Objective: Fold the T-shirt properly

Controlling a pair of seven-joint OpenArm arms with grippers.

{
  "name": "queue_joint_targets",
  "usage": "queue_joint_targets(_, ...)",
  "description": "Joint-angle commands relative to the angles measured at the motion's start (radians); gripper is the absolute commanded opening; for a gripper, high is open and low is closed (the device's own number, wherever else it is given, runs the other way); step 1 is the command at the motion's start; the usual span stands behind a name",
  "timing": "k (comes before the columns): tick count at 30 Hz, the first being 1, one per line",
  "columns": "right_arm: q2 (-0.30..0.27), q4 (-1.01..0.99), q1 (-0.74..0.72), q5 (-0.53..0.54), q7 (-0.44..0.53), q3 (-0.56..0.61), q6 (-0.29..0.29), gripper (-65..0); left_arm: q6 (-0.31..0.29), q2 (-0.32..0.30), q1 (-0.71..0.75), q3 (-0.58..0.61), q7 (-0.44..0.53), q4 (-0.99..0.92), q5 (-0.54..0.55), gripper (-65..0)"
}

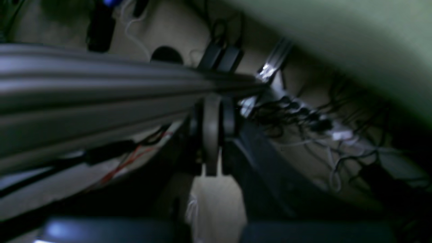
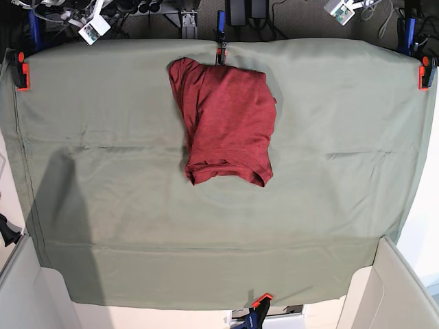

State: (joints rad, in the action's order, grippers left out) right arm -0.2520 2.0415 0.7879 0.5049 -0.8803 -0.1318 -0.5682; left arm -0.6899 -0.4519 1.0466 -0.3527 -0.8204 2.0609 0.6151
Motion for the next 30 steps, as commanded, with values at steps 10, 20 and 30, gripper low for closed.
queue_joint_targets(10,-0.074,-0.016,0.121,0.019,-0.039,-0.004,0.016,-65.0,0.02,-0.011,0.05,-0.006,-0.034,-0.253,-0.135,-65.0)
queue_joint_targets(20,-0.097,-0.311,0.088,0.008,-0.044,-0.003,0.032,-65.0,0.073,-0.087,-0.071,0.209,-0.044,-0.624,-0.213,-65.0)
queue_joint_targets(30,-0.098,-0.653,-0.068,-0.14,-0.059,-0.003,0.072,-65.0,0.148,-0.006,-0.403,0.549,0.053,-0.957,-0.323,-65.0)
